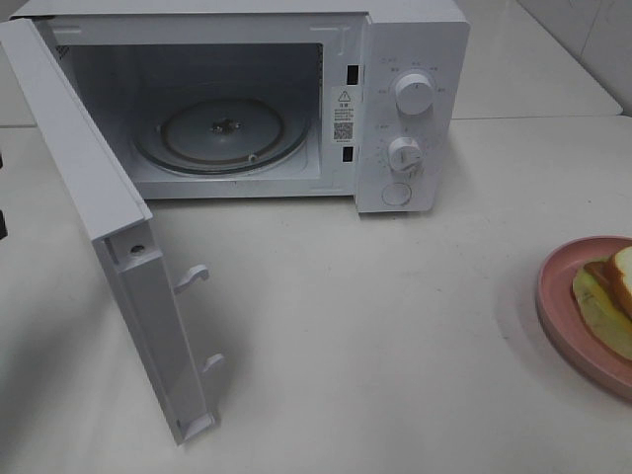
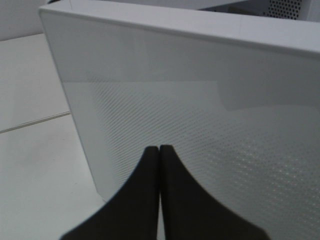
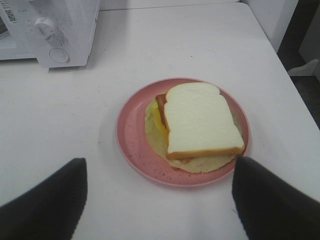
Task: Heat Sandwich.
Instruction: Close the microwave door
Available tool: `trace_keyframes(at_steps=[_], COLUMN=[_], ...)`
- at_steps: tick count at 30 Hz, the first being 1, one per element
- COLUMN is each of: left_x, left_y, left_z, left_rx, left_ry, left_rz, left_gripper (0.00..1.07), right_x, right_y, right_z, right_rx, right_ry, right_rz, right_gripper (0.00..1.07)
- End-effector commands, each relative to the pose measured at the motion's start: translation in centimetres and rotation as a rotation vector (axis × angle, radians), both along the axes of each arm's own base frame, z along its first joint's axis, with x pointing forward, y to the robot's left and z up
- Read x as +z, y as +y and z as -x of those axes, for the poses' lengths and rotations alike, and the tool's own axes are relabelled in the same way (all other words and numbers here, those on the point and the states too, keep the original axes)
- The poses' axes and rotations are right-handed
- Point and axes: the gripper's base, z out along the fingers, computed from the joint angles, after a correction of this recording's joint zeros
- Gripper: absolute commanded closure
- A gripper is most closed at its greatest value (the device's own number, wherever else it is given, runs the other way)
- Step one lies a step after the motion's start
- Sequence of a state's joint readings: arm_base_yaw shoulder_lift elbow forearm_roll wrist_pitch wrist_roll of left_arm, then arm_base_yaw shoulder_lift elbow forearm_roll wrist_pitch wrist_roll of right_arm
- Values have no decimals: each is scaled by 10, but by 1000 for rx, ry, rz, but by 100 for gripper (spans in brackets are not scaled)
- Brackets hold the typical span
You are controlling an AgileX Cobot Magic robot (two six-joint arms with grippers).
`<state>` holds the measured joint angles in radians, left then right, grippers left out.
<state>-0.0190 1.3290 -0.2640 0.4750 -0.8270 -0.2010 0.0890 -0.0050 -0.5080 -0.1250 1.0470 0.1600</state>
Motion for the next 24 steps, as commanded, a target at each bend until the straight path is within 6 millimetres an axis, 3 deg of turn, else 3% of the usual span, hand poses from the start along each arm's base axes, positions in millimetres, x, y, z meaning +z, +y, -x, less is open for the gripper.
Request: trace_keyframes(at_steps=[1,3,18,24], left_x=[3,0,-11,-8], left_y=[-8,-21,-65,-101], left_z=[-3,-3,-1,-7], left_rx=[-38,-83,-25,-51], left_ry=[-13,-6,-32,-49], left_rz=[18,16,14,4], left_gripper=[107,107,107,107], right_x=[1,1,1,1], right_y=[0,0,0,0], right_z=[4,4,4,4], right_rx=[1,1,1,1], right_ry=[-34,-34,-34,-34], right_rz=[6,6,6,6], right_gripper=[31,31,31,31])
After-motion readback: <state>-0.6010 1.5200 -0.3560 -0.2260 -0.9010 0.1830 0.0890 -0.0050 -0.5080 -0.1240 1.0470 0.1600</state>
